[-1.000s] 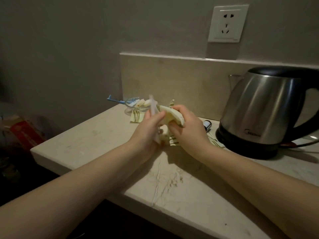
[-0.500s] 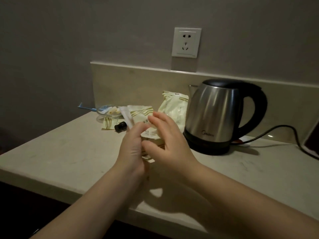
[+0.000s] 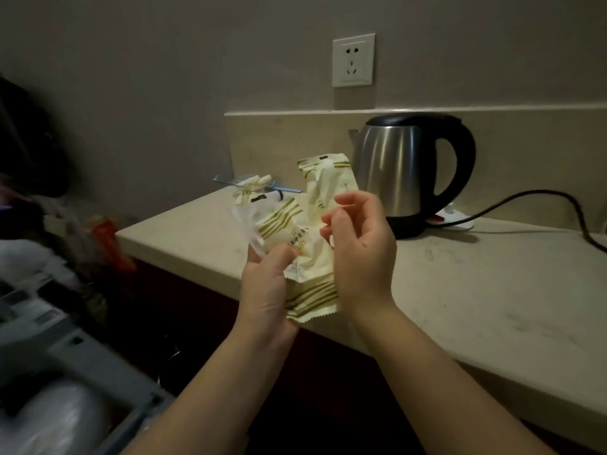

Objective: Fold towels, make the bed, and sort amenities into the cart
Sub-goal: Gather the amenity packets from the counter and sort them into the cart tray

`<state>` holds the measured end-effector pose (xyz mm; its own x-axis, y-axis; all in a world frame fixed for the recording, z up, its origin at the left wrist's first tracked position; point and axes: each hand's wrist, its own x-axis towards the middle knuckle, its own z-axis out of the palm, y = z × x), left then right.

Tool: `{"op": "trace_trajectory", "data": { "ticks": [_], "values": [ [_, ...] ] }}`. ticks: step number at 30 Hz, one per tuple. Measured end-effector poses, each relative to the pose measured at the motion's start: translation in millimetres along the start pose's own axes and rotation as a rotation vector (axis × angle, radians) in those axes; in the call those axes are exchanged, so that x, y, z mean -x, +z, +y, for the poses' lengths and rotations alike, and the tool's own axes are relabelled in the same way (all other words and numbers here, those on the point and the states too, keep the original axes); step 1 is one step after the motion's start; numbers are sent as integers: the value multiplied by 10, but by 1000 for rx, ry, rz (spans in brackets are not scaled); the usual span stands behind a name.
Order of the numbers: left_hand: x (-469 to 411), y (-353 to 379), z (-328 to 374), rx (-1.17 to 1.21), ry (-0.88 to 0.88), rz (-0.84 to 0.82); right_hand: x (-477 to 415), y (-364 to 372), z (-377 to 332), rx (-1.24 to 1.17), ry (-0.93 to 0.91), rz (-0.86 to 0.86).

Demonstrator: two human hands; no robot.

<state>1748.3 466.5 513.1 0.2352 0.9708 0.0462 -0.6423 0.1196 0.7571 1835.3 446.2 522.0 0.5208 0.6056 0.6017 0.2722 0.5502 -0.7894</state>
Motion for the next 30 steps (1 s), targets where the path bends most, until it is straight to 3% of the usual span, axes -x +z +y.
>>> {"op": "trace_trajectory", "data": {
  "ticks": [5,10,12,15,23,25,30],
  "values": [
    [479,-67,108,-41,18,131,390,-15,-127,-134,88,72],
    [873,-395,277,-168,180,287,624,11,-375,-483,387,117],
    [1051,-559,374,-172,216,355,813,117,-496,-533,399,-56],
    [1414,-793,587,-168,260,413,1307,425,-646,-216,205,-349],
    [3078,-2052,1469,-35,318,596,2956,1588,-1357,29,61,-767],
    [3624,-2419,1710,-41,348,613,3536,1866,-1617,47,93,-902],
    [4849,-3295,2263,-257,408,887,4886,2413,-2268,-254,356,-1135]
  ]
}}
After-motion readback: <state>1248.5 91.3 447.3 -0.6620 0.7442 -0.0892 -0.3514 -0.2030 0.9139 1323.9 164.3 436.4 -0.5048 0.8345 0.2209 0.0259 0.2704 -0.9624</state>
